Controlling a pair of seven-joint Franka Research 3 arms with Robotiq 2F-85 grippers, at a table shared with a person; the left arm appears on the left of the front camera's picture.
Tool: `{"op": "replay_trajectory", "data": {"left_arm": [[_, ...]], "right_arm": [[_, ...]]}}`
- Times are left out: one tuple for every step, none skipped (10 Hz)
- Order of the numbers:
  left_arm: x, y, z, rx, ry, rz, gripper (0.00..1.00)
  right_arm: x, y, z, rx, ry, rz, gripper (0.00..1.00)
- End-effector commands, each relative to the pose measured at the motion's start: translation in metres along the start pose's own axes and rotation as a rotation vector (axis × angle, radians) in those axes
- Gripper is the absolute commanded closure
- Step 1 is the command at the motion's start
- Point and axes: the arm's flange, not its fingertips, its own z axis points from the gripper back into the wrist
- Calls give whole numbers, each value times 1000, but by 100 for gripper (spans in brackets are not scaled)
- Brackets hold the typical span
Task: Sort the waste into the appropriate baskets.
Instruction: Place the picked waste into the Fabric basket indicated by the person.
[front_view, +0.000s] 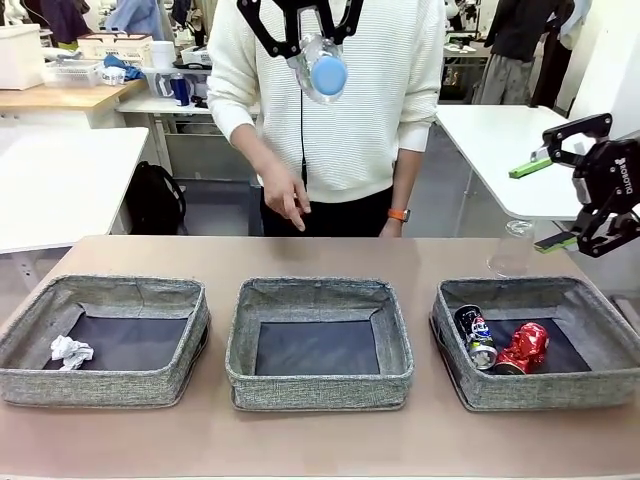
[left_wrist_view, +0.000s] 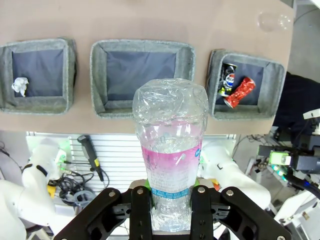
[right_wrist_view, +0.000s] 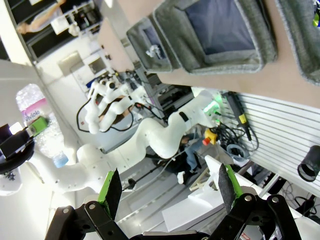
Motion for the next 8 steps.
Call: {"op": "replay_trajectory", "data": {"left_arm": [[-1, -1, 0, -4, -7, 2, 78], [-1, -1, 0, -4, -7, 2, 78], [-1, -1, 0, -4, -7, 2, 78], [-1, -1, 0, -4, -7, 2, 78], [-1, -1, 0, -4, -7, 2, 78], [-1, -1, 0, -4, -7, 2, 78], [-1, -1, 0, -4, -7, 2, 78], [-1, -1, 0, -4, -7, 2, 78]], "right_arm": [[-1, 5, 0, 14, 5, -18, 0], [-1, 5, 0, 14, 5, -18, 0], [-1, 5, 0, 14, 5, -18, 0], [-1, 5, 0, 14, 5, -18, 0], [-1, 5, 0, 14, 5, -18, 0], [-1, 5, 0, 14, 5, -18, 0], [-1, 5, 0, 14, 5, -18, 0], [-1, 5, 0, 14, 5, -18, 0]]}}
